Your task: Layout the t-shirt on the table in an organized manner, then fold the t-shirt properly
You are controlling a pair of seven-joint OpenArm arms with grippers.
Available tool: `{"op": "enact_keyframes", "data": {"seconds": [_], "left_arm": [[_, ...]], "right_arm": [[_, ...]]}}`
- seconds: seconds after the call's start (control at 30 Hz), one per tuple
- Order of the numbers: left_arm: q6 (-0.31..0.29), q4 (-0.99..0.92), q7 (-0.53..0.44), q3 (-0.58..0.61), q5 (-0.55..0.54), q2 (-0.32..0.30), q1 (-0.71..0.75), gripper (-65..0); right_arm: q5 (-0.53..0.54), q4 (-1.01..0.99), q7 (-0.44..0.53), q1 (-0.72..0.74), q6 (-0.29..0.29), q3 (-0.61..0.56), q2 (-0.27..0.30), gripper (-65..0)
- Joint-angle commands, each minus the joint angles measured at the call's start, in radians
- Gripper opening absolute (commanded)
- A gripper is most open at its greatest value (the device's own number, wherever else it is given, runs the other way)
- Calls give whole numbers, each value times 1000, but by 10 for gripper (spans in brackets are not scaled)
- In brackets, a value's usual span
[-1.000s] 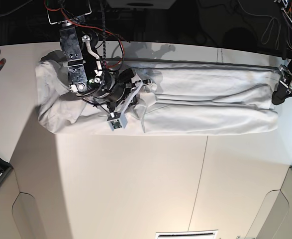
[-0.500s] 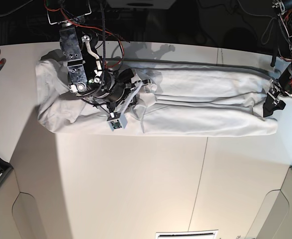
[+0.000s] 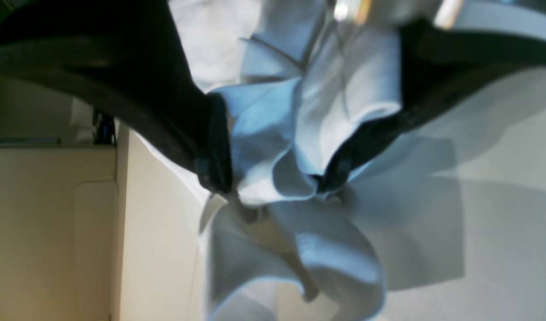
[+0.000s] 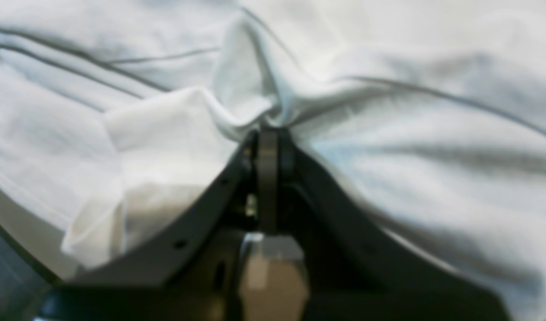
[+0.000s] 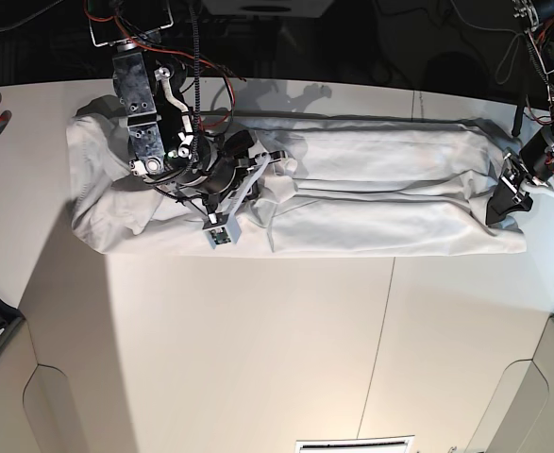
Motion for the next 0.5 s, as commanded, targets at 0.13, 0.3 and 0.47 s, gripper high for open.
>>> {"op": "enact_keyframes", "data": {"seconds": [0.13, 0.3, 0.47], "left_arm": [[-12, 12, -42, -1, 58, -21, -10, -249], [-12, 13, -76, -2, 73, -52, -11, -241], [-12, 13, -22, -2, 0, -76, -11, -241]], "right_arm": [[-33, 4, -26, 5, -11, 5, 5, -650], [-33, 4, -26, 5, -11, 5, 5, -650], [-33, 4, -26, 5, -11, 5, 5, -650]]}}
